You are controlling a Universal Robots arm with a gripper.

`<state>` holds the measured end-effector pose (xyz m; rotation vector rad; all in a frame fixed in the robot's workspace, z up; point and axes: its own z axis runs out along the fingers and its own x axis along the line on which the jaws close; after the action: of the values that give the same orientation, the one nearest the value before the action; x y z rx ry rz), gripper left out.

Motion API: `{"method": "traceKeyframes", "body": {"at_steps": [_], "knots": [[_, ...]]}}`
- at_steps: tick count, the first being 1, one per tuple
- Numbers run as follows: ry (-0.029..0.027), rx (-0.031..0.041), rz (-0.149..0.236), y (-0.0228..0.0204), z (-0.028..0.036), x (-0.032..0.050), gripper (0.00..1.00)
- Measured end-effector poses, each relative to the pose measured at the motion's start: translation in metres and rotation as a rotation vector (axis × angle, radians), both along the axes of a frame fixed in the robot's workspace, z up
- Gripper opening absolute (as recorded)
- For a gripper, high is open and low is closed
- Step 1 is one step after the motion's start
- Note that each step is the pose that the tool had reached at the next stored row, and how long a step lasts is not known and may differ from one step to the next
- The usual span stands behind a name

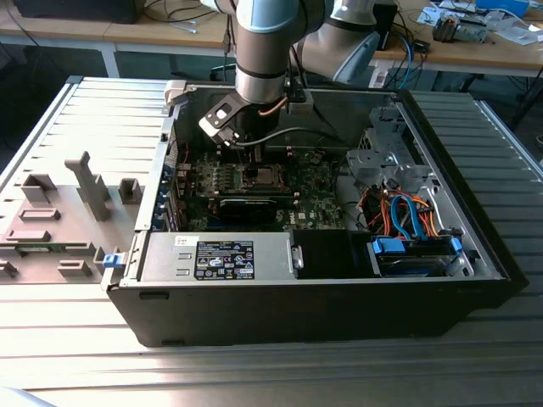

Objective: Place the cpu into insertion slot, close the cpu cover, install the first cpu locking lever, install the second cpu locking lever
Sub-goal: 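Close the cpu cover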

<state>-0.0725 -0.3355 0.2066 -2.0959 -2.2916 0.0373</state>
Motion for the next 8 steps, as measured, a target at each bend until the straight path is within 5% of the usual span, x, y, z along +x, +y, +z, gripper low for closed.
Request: {"method": "traceKeyframes", "body": {"at_steps": [5,7,8], "knots": [[0.0000,-0.0003,0.000,0.0000,-0.0008,0.0000,0.11],[0.0001,-0.0010,0.000,0.0000,-0.0008,0.0256,0.11],[0.0000,-0.0009,0.000,0.0000,0.0023,0.0292,0.11]]}}
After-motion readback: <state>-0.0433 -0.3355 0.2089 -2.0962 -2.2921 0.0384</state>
